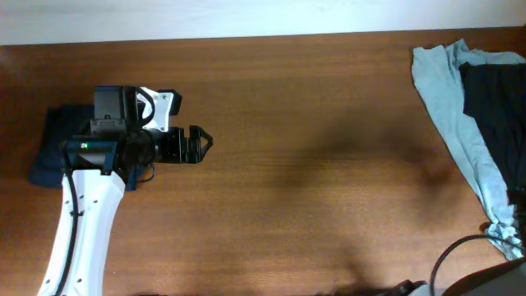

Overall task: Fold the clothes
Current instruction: 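Reach the right gripper to the dark green shirt at right and grasp it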

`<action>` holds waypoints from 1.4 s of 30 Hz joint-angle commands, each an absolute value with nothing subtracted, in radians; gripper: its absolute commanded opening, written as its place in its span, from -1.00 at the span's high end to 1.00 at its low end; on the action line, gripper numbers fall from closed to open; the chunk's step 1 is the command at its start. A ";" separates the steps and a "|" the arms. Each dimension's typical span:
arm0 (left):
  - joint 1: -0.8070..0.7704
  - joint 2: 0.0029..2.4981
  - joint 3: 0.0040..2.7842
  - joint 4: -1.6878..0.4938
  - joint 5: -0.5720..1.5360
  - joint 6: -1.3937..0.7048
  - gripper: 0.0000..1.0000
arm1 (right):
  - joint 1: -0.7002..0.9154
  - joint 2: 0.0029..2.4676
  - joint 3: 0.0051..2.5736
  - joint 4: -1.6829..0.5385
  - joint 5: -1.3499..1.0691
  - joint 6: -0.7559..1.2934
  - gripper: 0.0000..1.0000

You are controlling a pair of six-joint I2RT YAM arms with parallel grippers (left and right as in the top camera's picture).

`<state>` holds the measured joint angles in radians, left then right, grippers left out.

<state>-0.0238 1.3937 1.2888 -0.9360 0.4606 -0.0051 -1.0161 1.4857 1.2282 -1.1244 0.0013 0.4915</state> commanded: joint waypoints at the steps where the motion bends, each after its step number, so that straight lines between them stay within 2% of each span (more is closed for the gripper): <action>1: -0.019 1.397 1.301 -0.937 0.478 -0.015 -0.99 | -1.049 1.547 1.245 -1.075 -0.022 0.517 -0.78; 8: -0.019 1.397 1.301 -0.937 0.478 -0.015 -0.99 | -1.097 1.585 1.245 -0.864 0.031 0.514 -0.75; 11: -0.019 1.397 1.301 -0.937 0.477 -0.015 -0.99 | -1.144 1.606 1.245 -0.842 0.065 0.513 -0.65; 16: -0.019 1.397 1.301 -0.936 0.474 -0.015 -0.99 | -1.206 1.665 1.245 -0.829 0.065 0.513 -0.63; 28: -0.019 1.397 1.301 -0.936 0.474 -0.007 -0.99 | -1.212 1.789 1.245 -0.776 0.098 0.510 -0.63; 29: -0.019 1.397 1.301 -0.936 0.474 -0.007 -0.99 | -1.213 1.794 1.245 -0.774 0.101 0.510 -0.58; 30: -0.019 1.397 1.301 -0.936 0.474 -0.007 -0.99 | -1.213 1.798 1.245 -0.768 0.102 0.510 -0.33; 31: -0.019 1.397 1.301 -0.936 0.474 -0.007 -0.99 | -1.213 1.798 1.245 -0.760 0.102 0.510 0.12; 32: -0.019 1.397 1.301 -0.936 0.474 -0.007 -0.99 | -1.213 1.795 1.248 -0.758 0.097 0.510 0.37; 33: -0.019 1.397 1.301 -0.936 0.474 -0.007 -0.99 | -1.211 1.785 1.262 -0.766 0.052 0.510 0.85; 34: -0.019 1.397 1.301 -0.936 0.474 -0.007 -0.99 | -1.211 1.782 1.269 -0.770 0.030 0.509 0.92; 39: -0.019 1.397 1.301 -0.936 0.474 -0.007 -0.99 | -1.173 1.634 1.354 -0.849 -0.375 0.511 0.92; 42: -0.019 1.397 1.302 -0.926 0.474 -0.007 -0.99 | -1.094 1.507 1.360 -0.849 -0.475 0.510 0.92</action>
